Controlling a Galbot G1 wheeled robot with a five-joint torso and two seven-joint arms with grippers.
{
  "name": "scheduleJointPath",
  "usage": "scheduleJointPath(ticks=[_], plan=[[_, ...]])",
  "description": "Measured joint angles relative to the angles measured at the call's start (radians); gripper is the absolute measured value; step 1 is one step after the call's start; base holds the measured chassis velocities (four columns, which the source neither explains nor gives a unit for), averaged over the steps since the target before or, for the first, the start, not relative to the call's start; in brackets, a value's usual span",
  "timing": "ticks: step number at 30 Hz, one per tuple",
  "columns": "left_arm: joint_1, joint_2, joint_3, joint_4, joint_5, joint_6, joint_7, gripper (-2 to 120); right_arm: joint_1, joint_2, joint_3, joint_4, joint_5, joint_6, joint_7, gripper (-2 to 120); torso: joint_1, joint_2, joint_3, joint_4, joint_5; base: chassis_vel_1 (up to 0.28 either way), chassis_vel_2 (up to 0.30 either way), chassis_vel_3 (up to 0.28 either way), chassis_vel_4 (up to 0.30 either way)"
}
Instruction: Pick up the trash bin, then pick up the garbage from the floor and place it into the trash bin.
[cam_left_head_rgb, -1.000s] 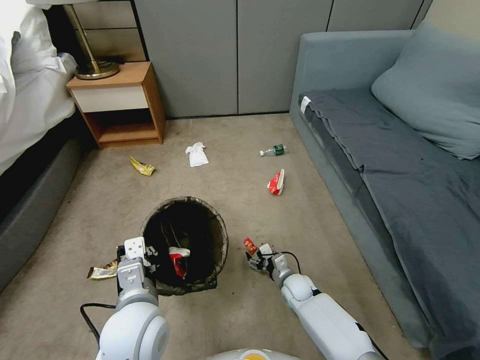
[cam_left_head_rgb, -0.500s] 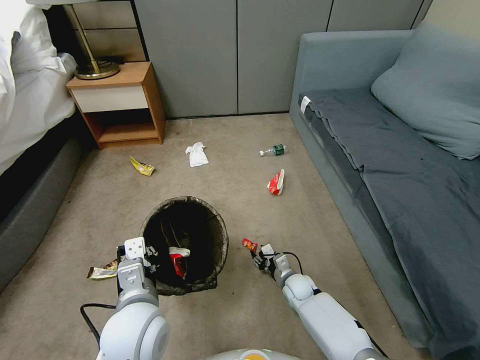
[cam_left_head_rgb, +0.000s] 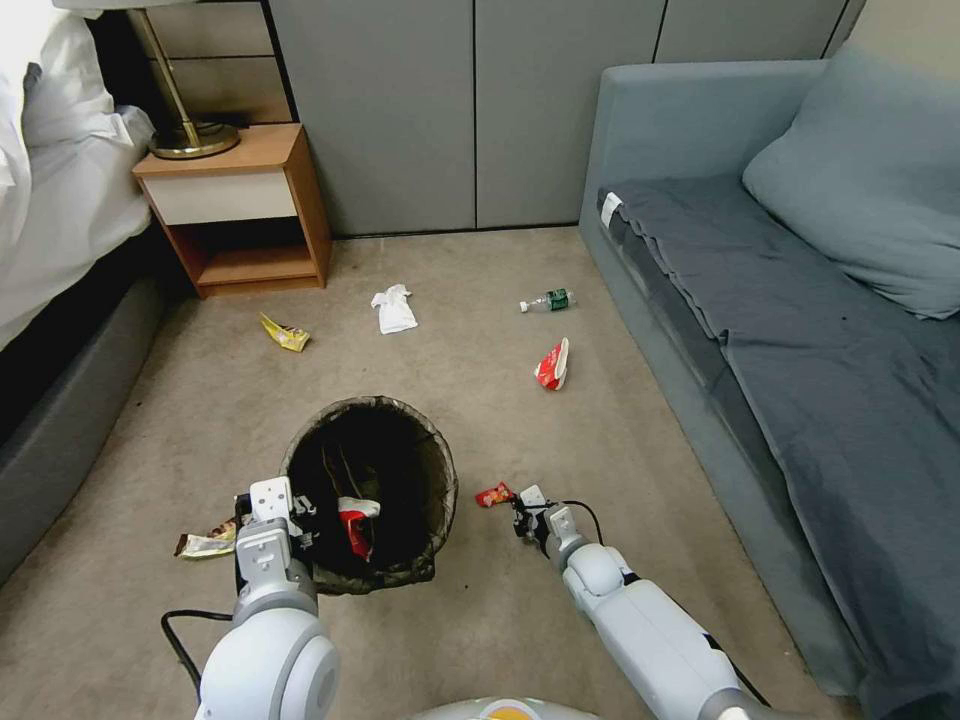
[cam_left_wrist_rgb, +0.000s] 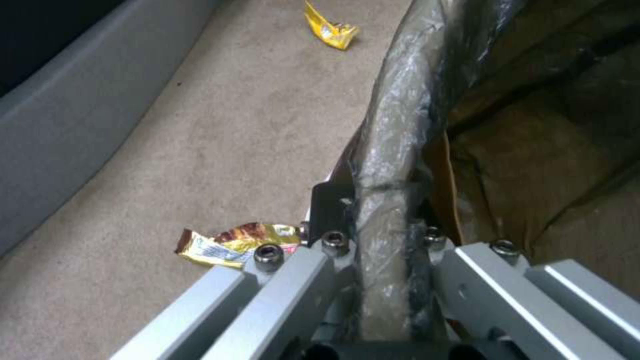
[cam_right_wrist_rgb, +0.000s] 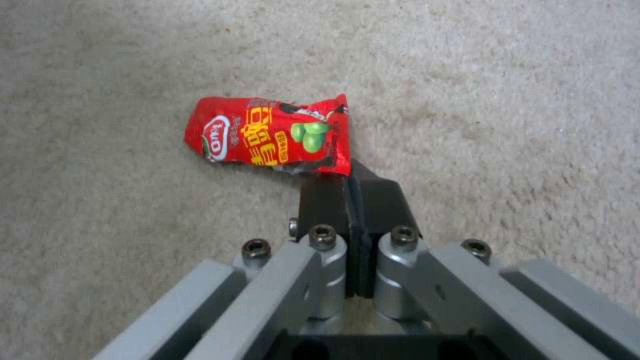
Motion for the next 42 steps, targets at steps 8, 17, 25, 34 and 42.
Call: scheduleJointPath(ticks=[8, 17, 25, 34, 42], plan=[[-0.005, 0.001, 0.001, 0.0, 0.0, 0.0, 0.001, 0, -0.008, -0.001, 0.001, 0.012, -0.009, -0.001, 0.006, 22, 0.0, 0.0, 0.0, 0.0, 0.0, 0.0, 0.0, 0.0, 0.0], [-0.007, 0.001, 0.001, 0.001, 0.0, 0.0, 0.001, 0, -0.008, 0.002, 0.001, 0.013, -0.014, -0.001, 0.009, 52, 0.0, 0.0, 0.0, 0.0, 0.0, 0.0, 0.0, 0.0, 0.0], [-0.008, 0.002, 0.001, 0.001, 0.0, 0.0, 0.001, 0, -0.005, 0.0, 0.0, 0.012, -0.015, 0.004, 0.012, 25, 0.0, 0.0, 0.0, 0.0, 0.0, 0.0, 0.0, 0.0, 0.0], [-0.006, 0.003, 0.001, 0.0, 0.0, 0.001, 0.002, 0, 0.002, 0.0, -0.006, 0.015, -0.029, 0.012, 0.013, 0, 0.0, 0.0, 0.0, 0.0, 0.0, 0.0, 0.0, 0.0, 0.0], [-0.005, 0.004, 0.0, -0.002, -0.001, 0.001, 0.002, 0, 0.006, 0.001, -0.014, 0.016, -0.038, 0.017, 0.013, 0, 0.0, 0.0, 0.0, 0.0001, 0.0, 0.0, 0.0, 0.0, 0.0]])
